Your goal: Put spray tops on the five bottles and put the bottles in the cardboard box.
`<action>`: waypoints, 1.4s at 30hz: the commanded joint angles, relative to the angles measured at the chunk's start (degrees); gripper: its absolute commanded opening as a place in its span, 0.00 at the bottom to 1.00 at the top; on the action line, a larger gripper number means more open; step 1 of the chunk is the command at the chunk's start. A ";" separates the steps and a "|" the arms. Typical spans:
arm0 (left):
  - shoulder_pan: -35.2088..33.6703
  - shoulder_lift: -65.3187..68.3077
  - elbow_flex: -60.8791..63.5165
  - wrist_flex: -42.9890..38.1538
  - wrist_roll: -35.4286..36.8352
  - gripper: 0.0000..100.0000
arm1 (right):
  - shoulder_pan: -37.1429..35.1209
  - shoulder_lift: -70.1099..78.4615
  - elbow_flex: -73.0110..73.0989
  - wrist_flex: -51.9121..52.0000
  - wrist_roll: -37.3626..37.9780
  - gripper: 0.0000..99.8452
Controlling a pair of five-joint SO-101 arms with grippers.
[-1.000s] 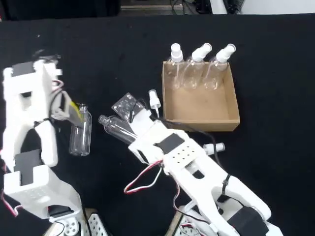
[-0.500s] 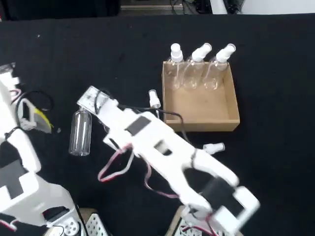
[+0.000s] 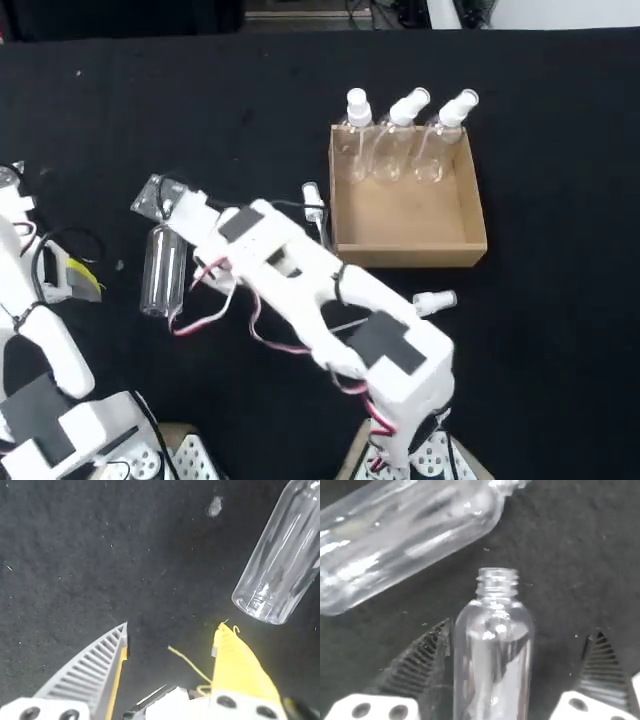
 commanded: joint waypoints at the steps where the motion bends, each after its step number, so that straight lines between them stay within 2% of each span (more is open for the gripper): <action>1: -0.40 -2.55 0.13 -1.58 -0.44 0.27 | 2.81 2.77 -7.08 2.37 0.44 0.37; 6: -0.57 -2.64 0.22 -1.14 -0.53 0.27 | 2.37 7.34 -10.07 6.51 5.54 0.35; 12: -2.68 -2.55 0.22 -1.14 -0.62 0.27 | 4.31 7.25 -11.03 7.82 6.24 0.07; 18: -2.68 -2.11 0.22 -1.14 -0.70 0.27 | 4.04 -0.66 -1.10 8.26 0.79 0.06; 25: -2.59 -2.11 0.22 -1.14 -0.70 0.27 | 2.02 -23.52 22.81 1.85 -6.59 0.06; 34: 2.07 -2.64 2.15 -0.53 -0.35 0.27 | 11.52 -55.25 27.03 18.11 -6.51 0.06; 37: 4.18 -2.73 1.01 2.99 -0.35 0.27 | 19.08 -64.48 27.03 22.86 -6.51 0.06; 42: 6.90 -5.54 -1.71 7.74 -0.62 0.27 | 37.01 -75.74 27.03 28.48 -4.92 0.05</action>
